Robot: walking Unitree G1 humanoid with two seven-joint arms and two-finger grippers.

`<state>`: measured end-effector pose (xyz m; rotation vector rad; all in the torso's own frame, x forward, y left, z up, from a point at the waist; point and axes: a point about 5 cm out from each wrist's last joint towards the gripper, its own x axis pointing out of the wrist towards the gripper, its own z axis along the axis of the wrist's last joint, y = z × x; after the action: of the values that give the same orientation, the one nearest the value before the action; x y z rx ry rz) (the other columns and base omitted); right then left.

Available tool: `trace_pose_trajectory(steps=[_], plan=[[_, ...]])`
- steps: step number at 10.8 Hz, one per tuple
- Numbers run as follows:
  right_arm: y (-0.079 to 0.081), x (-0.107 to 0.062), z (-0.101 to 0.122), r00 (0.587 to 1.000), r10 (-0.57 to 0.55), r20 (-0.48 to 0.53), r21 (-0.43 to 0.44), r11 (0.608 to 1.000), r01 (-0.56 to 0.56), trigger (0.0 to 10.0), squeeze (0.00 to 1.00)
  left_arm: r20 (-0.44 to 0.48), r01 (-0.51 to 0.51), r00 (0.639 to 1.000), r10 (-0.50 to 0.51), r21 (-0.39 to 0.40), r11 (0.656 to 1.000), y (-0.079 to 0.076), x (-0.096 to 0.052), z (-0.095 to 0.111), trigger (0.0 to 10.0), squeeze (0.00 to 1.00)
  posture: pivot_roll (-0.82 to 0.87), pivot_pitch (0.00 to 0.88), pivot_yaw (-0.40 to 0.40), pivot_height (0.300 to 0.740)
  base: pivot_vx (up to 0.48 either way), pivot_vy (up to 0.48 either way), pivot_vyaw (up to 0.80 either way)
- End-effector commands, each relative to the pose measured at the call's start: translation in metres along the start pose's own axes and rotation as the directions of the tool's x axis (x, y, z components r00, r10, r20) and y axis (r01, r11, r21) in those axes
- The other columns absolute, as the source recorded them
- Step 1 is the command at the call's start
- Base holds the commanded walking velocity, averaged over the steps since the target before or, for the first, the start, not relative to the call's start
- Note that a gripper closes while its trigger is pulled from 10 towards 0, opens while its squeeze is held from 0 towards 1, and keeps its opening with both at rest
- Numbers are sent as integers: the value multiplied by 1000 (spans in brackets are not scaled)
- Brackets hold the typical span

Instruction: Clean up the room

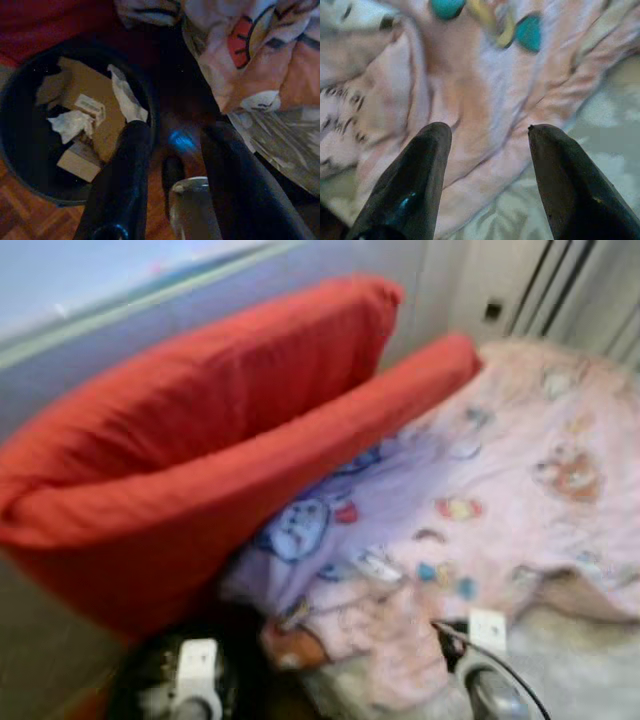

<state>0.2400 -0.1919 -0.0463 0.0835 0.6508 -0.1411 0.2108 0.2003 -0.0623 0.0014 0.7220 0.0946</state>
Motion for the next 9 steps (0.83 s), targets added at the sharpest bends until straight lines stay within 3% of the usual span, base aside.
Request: trace_pose_trajectory(steps=[1,5,9], plan=[[12,-2,-7,999,30,-16,6,1000,-30,10000,0,-49,-27,998,27,9,1000,12,-6,-16,10000,0,111,148,-7,740,0,0,0],[15,-3,-10,998,50,-24,-5,999,-50,10000,0,5,-14,1000,14,8,1000,9,-3,-4,10000,0,112,176,-7,740,0,0,0],[20,-2,-8,996,81,-26,-26,996,-81,10000,0,34,-7,999,6,11,1000,8,-2,0,10000,0,119,202,-5,688,0,0,0]])
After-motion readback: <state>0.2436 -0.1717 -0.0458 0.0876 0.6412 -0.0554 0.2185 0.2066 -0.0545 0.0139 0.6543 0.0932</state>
